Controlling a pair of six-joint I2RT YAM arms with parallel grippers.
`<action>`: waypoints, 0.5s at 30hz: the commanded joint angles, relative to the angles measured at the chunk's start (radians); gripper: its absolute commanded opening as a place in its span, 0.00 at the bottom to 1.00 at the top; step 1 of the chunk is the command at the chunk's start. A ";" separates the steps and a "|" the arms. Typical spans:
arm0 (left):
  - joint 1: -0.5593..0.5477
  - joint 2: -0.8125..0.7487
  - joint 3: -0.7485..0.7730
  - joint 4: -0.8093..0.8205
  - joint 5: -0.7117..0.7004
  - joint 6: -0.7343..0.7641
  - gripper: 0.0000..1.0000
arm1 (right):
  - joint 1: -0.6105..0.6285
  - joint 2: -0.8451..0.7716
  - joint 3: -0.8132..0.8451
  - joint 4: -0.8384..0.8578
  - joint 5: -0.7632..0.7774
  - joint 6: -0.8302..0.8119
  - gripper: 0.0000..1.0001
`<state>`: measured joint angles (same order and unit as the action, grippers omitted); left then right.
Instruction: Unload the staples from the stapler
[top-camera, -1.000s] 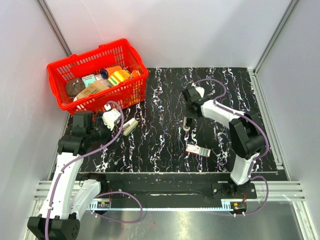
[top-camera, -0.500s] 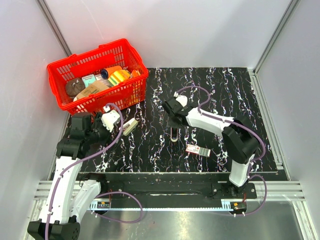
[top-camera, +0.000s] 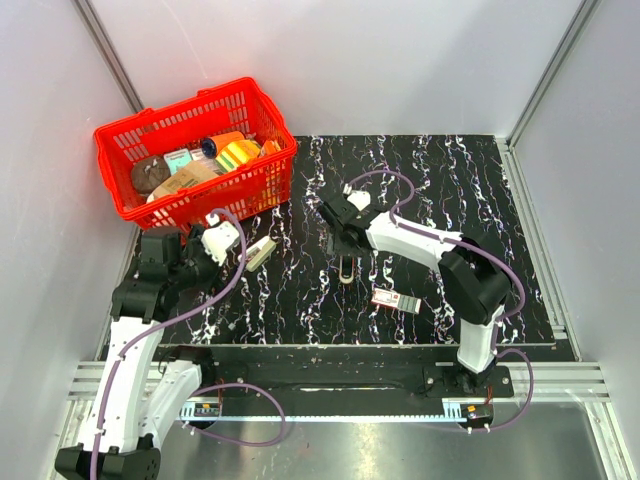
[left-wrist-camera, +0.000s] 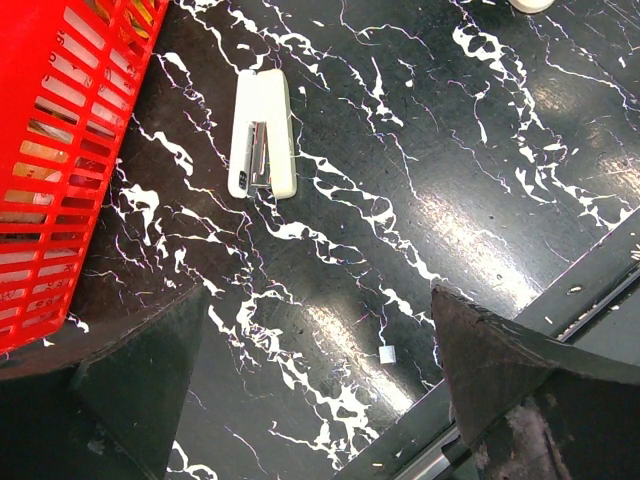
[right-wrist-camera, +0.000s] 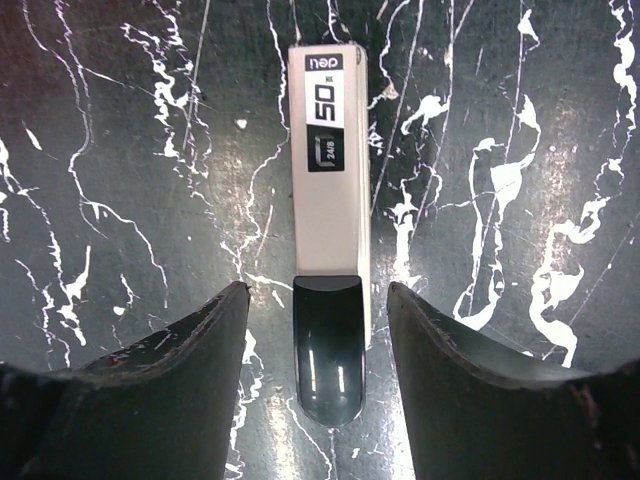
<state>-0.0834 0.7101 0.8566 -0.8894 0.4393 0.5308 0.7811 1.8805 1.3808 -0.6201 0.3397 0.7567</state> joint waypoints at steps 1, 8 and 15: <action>-0.003 -0.021 -0.014 0.032 -0.008 0.008 0.99 | 0.012 0.009 0.026 -0.036 0.025 0.000 0.63; -0.003 -0.035 -0.019 0.033 -0.011 0.017 0.99 | 0.012 0.063 0.069 -0.035 0.019 -0.020 0.57; -0.003 -0.026 -0.013 0.043 0.004 0.017 0.99 | 0.010 0.097 0.084 -0.036 0.004 -0.022 0.39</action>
<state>-0.0834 0.6868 0.8398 -0.8890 0.4393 0.5419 0.7826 1.9762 1.4269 -0.6521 0.3386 0.7345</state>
